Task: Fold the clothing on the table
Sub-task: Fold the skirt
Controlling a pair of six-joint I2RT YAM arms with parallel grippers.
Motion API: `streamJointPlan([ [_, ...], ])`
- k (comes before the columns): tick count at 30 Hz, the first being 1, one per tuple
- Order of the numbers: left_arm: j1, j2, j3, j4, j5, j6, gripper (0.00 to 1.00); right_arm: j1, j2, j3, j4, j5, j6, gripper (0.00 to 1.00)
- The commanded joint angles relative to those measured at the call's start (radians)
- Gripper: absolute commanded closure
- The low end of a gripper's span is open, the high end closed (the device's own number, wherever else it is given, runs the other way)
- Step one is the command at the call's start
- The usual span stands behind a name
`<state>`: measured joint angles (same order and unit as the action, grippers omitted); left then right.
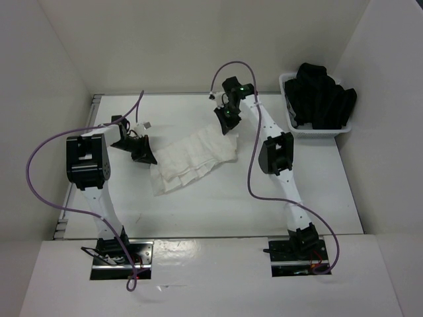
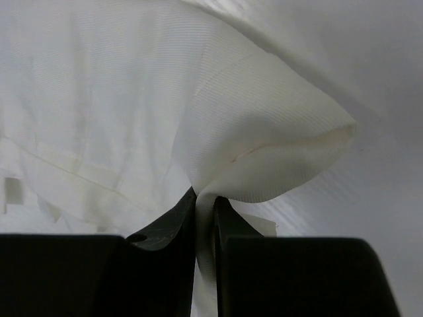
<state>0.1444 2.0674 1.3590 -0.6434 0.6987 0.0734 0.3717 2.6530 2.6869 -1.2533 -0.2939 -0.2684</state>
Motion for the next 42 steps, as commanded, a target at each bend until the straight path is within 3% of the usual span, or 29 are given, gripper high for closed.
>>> streamJointPlan([
  [1, 0.000, -0.049, -0.001, 0.008, -0.001, -0.001, 1.00, 0.110, -0.172, -0.047, 0.024, 0.157, 0.040, 1.00],
  [7, 0.000, -0.082, -0.001, 0.008, 0.008, -0.021, 1.00, 0.251, -0.269, -0.142, 0.074, 0.318, 0.060, 1.00],
  [17, 0.000, -0.101, -0.011, 0.008, 0.027, -0.030, 1.00, 0.371, -0.256, -0.119, 0.084, 0.318, 0.093, 1.00],
  [42, -0.039, -0.101, -0.020, 0.008, -0.001, -0.030, 1.00, 0.481, 0.015, 0.269, 0.060, -0.088, 0.167, 1.00],
])
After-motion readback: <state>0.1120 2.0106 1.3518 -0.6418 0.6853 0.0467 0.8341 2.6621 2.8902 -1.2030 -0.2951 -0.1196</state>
